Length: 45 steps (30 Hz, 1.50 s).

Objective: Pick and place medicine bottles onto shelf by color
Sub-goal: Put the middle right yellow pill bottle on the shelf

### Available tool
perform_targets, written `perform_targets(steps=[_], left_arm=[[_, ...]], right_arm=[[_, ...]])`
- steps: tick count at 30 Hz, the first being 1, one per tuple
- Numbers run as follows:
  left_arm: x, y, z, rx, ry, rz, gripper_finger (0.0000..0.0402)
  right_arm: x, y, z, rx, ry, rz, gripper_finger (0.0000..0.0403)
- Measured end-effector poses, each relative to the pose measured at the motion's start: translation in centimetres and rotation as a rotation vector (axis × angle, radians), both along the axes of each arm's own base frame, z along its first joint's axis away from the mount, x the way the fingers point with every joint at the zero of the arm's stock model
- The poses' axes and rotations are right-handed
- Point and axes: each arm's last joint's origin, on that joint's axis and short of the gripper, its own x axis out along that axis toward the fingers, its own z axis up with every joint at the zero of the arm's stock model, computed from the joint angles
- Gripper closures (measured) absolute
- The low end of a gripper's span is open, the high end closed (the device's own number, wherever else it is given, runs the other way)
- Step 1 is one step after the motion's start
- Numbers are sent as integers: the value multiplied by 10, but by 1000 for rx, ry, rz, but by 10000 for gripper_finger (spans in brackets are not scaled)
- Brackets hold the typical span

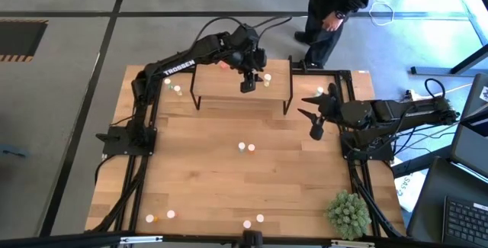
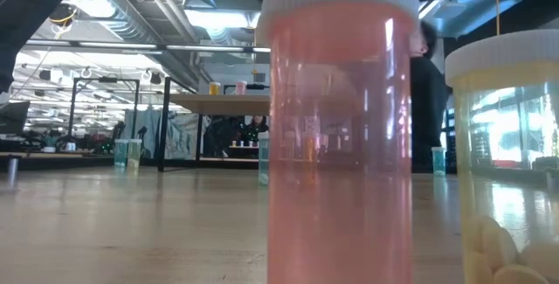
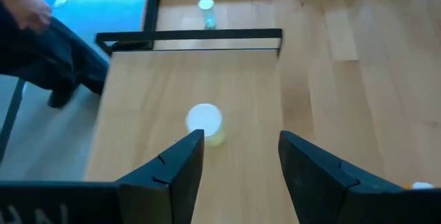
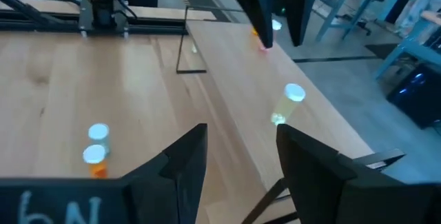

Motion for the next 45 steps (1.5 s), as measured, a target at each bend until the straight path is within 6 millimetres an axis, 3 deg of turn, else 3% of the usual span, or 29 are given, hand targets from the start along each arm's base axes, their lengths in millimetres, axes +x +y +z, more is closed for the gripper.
perform_targets(steps=[8, 18, 29, 41, 45], left_arm=[[-3, 13, -2, -58, -31, 25, 219], [11, 27, -27, -83, -11, 25, 219], [18, 21, -30, 19, 22, 39, 219], [28, 25, -50, -18, 47, 26, 219], [30, 26, -46, 4, 7, 27, 219]], right_arm=[[1, 0, 2, -4, -20, -14, 226], [1, 0, 2, -1, -24, -15, 226], [1, 0, 2, -1, -27, -17, 226], [1, 0, 2, -3, -26, -16, 226], [1, 0, 2, -1, -27, -17, 226]])
